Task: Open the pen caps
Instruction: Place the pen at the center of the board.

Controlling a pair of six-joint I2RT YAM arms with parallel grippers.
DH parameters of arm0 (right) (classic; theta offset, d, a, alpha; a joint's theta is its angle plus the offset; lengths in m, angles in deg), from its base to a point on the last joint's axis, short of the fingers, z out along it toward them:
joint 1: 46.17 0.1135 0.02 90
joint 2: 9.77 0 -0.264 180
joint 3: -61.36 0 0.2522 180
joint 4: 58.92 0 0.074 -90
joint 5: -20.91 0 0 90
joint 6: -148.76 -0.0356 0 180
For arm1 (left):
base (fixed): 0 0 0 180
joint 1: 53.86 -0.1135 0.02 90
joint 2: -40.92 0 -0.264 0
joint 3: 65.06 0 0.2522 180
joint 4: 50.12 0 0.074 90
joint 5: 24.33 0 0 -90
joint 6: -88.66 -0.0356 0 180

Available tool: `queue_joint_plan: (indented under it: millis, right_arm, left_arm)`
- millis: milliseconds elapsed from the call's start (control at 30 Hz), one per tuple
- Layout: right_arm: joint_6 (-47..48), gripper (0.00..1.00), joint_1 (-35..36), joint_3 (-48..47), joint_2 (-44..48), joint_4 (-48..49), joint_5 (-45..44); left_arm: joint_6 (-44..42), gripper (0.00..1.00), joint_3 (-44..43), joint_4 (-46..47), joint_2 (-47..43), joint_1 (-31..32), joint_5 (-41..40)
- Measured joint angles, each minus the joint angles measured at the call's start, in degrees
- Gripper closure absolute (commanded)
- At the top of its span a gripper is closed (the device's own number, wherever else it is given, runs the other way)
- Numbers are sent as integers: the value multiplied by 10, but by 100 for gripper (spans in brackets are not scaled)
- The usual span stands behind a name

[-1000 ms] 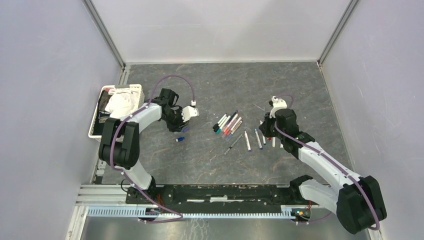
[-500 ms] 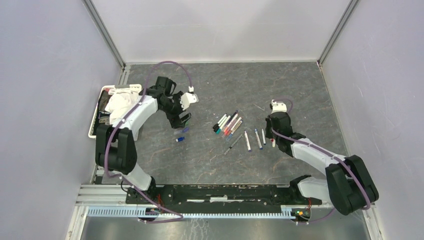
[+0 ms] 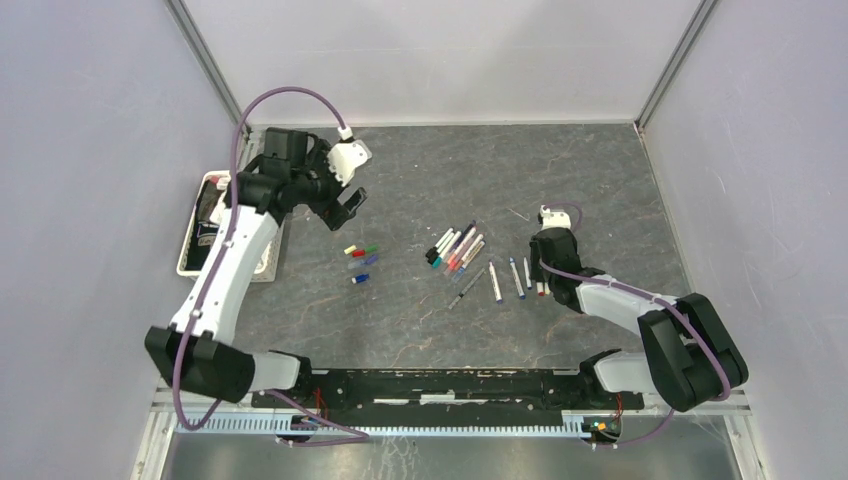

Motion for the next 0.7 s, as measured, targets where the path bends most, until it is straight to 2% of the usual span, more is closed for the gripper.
queue_joint_plan:
  millis: [167,400,567,700]
  right_arm:
    - [-2,63,-1,0,7,-2,0]
    - [-3,60,-1,-19,64,-25,20]
    - [-3,58,22,-92,53,-35,51]
    - [-2,58,81,-183,-18,-42,66]
  left_arm:
    - [22,0,18,15,-57,-2,-36]
    - [43,0,18,13,-44,-2,-41]
    - [74,0,18,12,-26,-4,-41]
    - [97,0,18,10,-10,-7,-41]
